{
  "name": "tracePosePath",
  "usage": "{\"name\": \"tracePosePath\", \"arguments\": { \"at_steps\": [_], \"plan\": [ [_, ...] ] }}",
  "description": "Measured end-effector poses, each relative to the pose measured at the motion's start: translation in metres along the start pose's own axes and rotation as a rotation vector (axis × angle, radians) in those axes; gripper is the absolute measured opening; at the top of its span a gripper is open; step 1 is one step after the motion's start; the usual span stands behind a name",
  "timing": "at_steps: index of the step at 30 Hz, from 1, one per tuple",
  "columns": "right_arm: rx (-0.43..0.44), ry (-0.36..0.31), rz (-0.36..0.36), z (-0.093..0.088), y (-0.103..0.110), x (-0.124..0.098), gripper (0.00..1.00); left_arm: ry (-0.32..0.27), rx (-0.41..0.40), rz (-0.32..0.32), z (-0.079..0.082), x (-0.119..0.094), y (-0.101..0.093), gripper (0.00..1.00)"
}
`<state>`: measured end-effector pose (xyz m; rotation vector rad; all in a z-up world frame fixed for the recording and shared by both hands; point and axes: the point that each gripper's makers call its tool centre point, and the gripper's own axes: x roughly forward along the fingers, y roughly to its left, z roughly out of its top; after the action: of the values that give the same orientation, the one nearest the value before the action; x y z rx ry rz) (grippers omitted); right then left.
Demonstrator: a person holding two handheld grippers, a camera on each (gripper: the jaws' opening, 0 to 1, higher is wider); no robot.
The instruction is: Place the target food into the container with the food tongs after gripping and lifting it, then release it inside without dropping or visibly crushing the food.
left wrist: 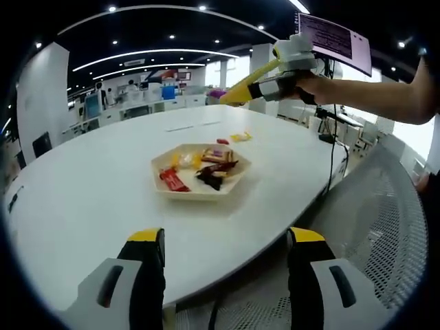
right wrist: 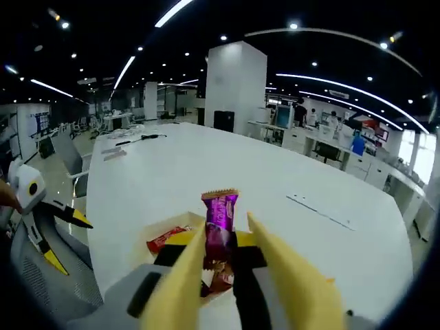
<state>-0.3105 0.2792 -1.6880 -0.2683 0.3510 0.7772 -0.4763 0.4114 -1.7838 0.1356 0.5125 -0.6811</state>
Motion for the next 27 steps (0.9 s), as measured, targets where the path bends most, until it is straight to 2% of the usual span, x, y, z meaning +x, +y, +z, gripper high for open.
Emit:
{"name": "tracePosePath", "arguments": {
  "at_steps": [5, 12, 17, 20, 27],
  "plan": [
    [-0.012, -0.001, 0.037, 0.009, 0.014, 0.005, 0.16, 0.009, -0.003, -0.004, -0.001, 0.000, -0.001, 0.68],
    [0.010, 0.001, 0.070, 0.008, 0.027, 0.009, 0.16, 0.017, -0.008, 0.001, -0.003, 0.000, 0.000, 0.68],
    [0.019, 0.009, 0.078, 0.007, 0.031, 0.009, 0.17, 0.027, -0.009, -0.002, -0.004, -0.001, -0.001, 0.68],
    [-0.009, 0.009, 0.076, 0.007, 0.032, 0.009, 0.16, 0.031, -0.010, -0.004, -0.005, 0.000, -0.001, 0.68],
    [0.018, 0.010, 0.077, 0.008, 0.030, 0.011, 0.16, 0.035, -0.012, -0.006, -0.006, 0.000, -0.001, 0.68]
  ]
}}
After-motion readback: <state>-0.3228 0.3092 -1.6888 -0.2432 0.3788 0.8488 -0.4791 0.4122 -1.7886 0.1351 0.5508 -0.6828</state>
